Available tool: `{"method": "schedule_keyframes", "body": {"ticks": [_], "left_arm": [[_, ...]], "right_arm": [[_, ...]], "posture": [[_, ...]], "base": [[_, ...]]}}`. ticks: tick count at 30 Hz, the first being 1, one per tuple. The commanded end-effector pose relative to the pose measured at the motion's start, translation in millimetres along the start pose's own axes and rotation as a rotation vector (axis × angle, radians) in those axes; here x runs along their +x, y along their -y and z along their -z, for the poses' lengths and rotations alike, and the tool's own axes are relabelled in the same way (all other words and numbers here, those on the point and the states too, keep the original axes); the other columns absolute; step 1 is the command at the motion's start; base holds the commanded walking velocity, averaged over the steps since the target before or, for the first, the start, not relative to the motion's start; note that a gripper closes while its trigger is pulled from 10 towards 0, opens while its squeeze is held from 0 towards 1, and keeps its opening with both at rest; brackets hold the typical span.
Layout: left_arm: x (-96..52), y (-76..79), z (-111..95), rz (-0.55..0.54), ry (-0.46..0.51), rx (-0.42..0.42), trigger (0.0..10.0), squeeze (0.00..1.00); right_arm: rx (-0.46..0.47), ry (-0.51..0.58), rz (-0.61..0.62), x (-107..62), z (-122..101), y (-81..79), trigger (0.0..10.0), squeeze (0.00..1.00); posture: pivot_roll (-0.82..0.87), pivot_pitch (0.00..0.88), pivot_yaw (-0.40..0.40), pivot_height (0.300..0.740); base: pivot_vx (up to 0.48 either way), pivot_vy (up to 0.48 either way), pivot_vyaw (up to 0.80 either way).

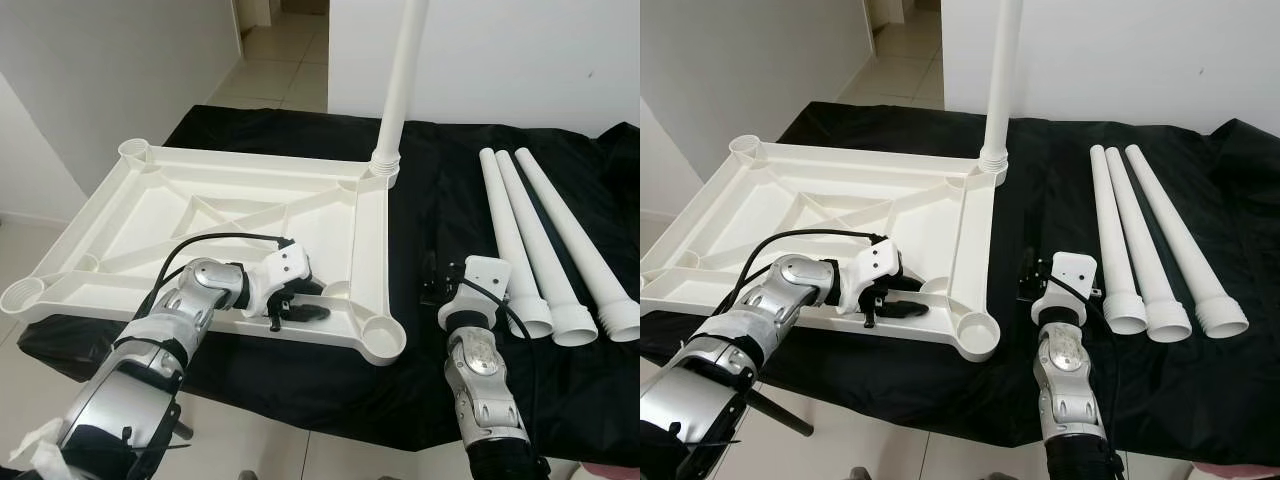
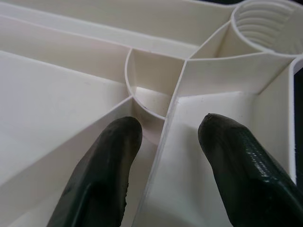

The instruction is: Building children table

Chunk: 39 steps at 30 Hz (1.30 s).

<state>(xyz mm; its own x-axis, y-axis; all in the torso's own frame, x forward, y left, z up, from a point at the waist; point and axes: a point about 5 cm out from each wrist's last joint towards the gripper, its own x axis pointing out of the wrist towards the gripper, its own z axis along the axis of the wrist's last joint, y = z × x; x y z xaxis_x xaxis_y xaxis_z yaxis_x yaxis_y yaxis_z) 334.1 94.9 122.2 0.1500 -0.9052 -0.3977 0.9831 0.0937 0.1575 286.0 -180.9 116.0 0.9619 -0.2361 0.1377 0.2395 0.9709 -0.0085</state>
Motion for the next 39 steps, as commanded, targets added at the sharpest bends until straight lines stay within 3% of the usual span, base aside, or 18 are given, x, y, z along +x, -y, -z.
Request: {"method": "schedule_keyframes", "body": {"ticks": [1,2,3,4,5,7,9,12,19,21,25,27,37,38,39], "left_arm": [[-6.4,-11.2,-10,-0.143,0.052,0.007,10.0,1.0],[-10.4,-15.0,-15,-0.184,0.081,0.014,10.0,1.0],[-13.6,-17.4,-19,-0.212,0.103,0.012,10.0,0.42],[-18.0,-19.7,-24,-0.245,0.134,0.02,10.0,0.0],[-18.0,-19.7,-24,-0.245,0.134,0.02,10.0,0.0],[-32.3,-24.7,-39,-0.322,0.239,0.019,10.0,0.0],[-32.3,-24.7,-39,-0.322,0.239,0.019,10.0,0.0],[-47.9,-28.0,-52,-0.39,0.324,-0.005,10.0,0.0],[-54.7,-29.8,-56,-0.455,0.359,-0.037,10.0,0.0],[-55.3,-31.4,-56,-0.521,0.364,-0.07,10.0,0.0],[-55.3,-31.4,-56,-0.521,0.364,-0.07,10.0,0.0],[-51.0,-27.7,-62,-0.587,0.415,-0.073,10.0,0.0],[-46.5,-24.3,-72,-0.601,0.432,-0.056,10.0,0.0],[-46.2,-24.6,-73,-0.602,0.433,-0.051,10.0,0.0],[-46.2,-25.5,-74,-0.602,0.433,-0.047,10.0,0.0]], "right_arm": [[0.005,0.02,0.013,1.3,-3,0.9,10.0,0.0],[0.007,0.03,0.02,2.2,-5,1.3,10.0,0.0],[0.009,0.039,0.025,2.7,-6,1.5,10.0,0.0],[0.012,0.049,0.029,2.8,-7,1.6,10.0,0.0],[0.012,0.049,0.029,2.8,-7,1.6,10.0,0.0],[0.03,0.077,0.043,2.1,-12,3.1,10.0,0.0],[0.03,0.077,0.043,2.1,-12,3.1,10.0,0.0],[0.036,0.089,0.069,2.4,-14,7.9,10.0,0.0],[0.031,0.074,0.12,2.5,-12,16.2,10.0,0.0],[0.022,0.042,0.168,1.0,-7,25.1,10.0,0.0],[0.022,0.042,0.168,1.0,-7,25.1,10.0,0.0],[0.01,0.026,0.216,-4.1,-4,38.5,10.0,1.0],[-0.029,0.005,0.215,-17.2,-2,54.1,10.0,1.0],[-0.03,-0.007,0.208,-19.3,0,55.1,10.0,0.58],[-0.033,-0.017,0.205,-21.0,2,55.9,10.0,0.0]], "posture": [[-0.09,0.002,0.05,0.74],[-0.09,0.0,0.051,0.74],[-0.09,0.0,0.051,0.74],[-0.09,0.0,0.052,0.74],[-0.09,0.0,0.052,0.74],[-0.09,0.0,0.052,0.74],[-0.09,0.0,0.052,0.74],[-0.09,0.0,0.046,0.74],[-0.09,0.0,0.04,0.74],[-0.09,0.0,0.036,0.74],[-0.09,0.0,0.036,0.74],[-0.11,0.0,0.038,0.74],[-0.13,0.0,0.038,0.74],[-0.14,0.0,0.038,0.74],[-0.14,0.0,0.038,0.74]], "base": [[0.0,0.0,0.0],[0.0,0.0,0.0],[0.0,0.0,0.0],[0.0,0.0,0.0],[0.0,0.0,0.0],[0.0,0.0,0.0],[0.0,0.0,0.0],[0.0,0.0,0.0],[0.0,0.0,0.0],[0.0,0.0,0.0],[0.0,0.0,0.0],[0.0,0.0,0.0],[0.0,0.0,0.0],[0.0,0.0,0.0],[0.0,0.0,0.0]]}}
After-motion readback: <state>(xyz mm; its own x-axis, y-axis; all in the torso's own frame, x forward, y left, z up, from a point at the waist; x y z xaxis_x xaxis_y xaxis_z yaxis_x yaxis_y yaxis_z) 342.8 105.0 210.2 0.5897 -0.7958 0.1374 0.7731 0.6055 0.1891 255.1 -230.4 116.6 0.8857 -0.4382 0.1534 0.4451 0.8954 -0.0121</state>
